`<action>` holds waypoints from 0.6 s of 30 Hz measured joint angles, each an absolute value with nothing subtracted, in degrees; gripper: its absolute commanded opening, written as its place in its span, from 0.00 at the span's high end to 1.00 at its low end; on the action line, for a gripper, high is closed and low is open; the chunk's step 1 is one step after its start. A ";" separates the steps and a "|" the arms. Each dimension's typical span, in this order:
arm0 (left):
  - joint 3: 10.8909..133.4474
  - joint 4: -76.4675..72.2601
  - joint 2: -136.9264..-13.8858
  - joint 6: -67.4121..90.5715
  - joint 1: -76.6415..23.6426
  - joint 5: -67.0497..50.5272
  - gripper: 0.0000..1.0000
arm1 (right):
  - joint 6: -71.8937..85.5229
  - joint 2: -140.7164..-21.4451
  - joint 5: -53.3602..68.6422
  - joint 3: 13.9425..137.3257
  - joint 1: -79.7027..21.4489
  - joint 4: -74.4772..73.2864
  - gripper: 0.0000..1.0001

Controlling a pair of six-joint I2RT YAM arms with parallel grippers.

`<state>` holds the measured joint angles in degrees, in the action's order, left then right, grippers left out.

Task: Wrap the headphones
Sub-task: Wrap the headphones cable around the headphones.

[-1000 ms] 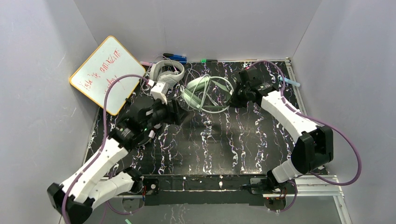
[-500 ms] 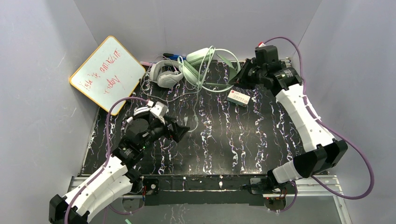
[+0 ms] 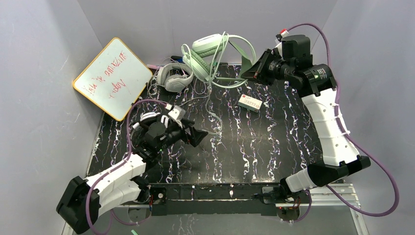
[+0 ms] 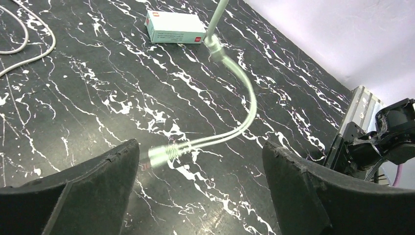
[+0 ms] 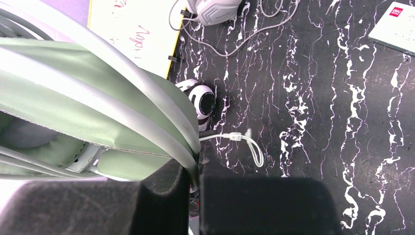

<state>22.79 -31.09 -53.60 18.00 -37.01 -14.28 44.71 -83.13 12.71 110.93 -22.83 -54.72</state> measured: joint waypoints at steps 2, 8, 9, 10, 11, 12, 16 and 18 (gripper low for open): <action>22.22 -33.56 -55.02 18.11 -37.30 -14.57 0.06 | 44.66 -83.13 13.10 111.72 -22.83 -55.46 0.99; 21.69 -37.04 -61.32 19.09 -38.59 -16.21 0.08 | 44.60 -83.31 13.69 111.98 -22.65 -57.32 0.99; 21.67 -37.21 -62.13 19.00 -38.85 -16.36 0.08 | 44.60 -83.35 13.69 111.98 -22.61 -57.34 0.99; 21.67 -37.28 -62.70 18.72 -39.09 -16.43 0.08 | 44.60 -83.37 13.69 111.98 -22.59 -57.34 0.52; 21.67 -37.28 -63.02 18.26 -39.24 -16.51 0.07 | 44.64 -83.40 13.76 111.98 -22.57 -57.34 0.97; 21.67 -37.30 -63.16 17.72 -39.29 -16.58 0.07 | 44.91 -83.40 13.87 111.98 -22.55 -57.34 0.99; 21.67 -37.67 -63.18 15.25 -39.57 -16.43 0.02 | 44.51 -83.44 14.81 112.09 -22.50 -57.60 0.99; 21.67 -37.71 -63.24 15.35 -39.62 -15.55 0.02 | 44.69 -83.64 14.76 112.09 -22.50 -57.65 0.99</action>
<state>21.67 -37.71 -63.24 15.35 -39.62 -15.55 44.69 -83.64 14.76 112.09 -22.50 -57.65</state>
